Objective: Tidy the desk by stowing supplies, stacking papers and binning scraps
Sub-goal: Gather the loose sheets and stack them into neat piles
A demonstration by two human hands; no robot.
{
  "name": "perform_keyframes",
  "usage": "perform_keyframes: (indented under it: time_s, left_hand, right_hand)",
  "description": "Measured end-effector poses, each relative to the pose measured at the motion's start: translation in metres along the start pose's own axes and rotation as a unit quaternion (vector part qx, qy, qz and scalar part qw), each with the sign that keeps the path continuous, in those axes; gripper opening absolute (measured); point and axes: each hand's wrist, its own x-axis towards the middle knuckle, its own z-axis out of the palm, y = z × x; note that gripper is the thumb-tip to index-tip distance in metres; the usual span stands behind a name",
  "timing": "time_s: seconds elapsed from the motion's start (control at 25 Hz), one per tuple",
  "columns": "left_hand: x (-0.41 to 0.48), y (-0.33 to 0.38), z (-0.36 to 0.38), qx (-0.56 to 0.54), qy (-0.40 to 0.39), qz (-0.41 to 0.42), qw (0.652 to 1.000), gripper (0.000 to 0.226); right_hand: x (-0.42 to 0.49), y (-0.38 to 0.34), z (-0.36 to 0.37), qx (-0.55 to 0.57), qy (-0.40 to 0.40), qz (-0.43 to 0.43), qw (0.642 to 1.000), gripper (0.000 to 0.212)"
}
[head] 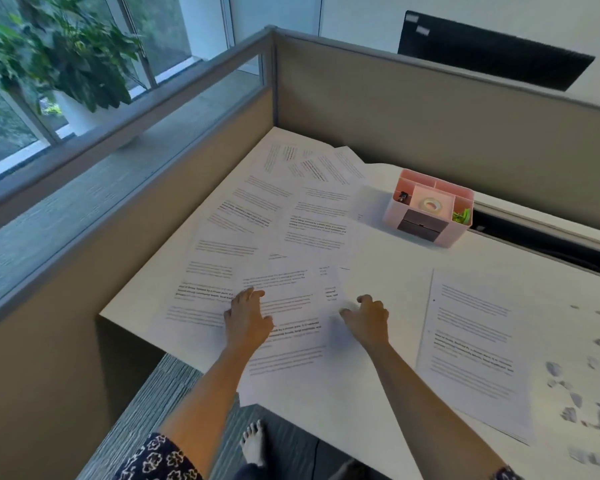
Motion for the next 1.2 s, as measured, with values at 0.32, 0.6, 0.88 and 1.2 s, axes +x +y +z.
perform_keyframes:
  time_s: [0.32,0.6,0.88,1.2]
  left_hand:
    - [0.011,-0.03,0.004,0.12,-0.113,0.057,0.985,0.091]
    - [0.019,-0.037,-0.005,0.077,-0.049,0.105,0.99,0.067]
    - [0.057,-0.08,-0.047,0.057,0.036,-0.131,0.989,0.072]
    - [0.04,-0.077,-0.032,0.063,-0.006,-0.145,0.987,0.078]
  right_hand:
    - [-0.007,-0.047,0.03,-0.057,-0.017,0.061,0.996,0.095]
    - [-0.003,-0.051,0.045,0.077,-0.031,0.094,0.992,0.071]
    - [-0.004,-0.053,0.052,0.156,-0.005,0.132,0.979,0.05]
    - [0.001,-0.06,0.05,0.197,-0.01,0.144,0.97,0.066]
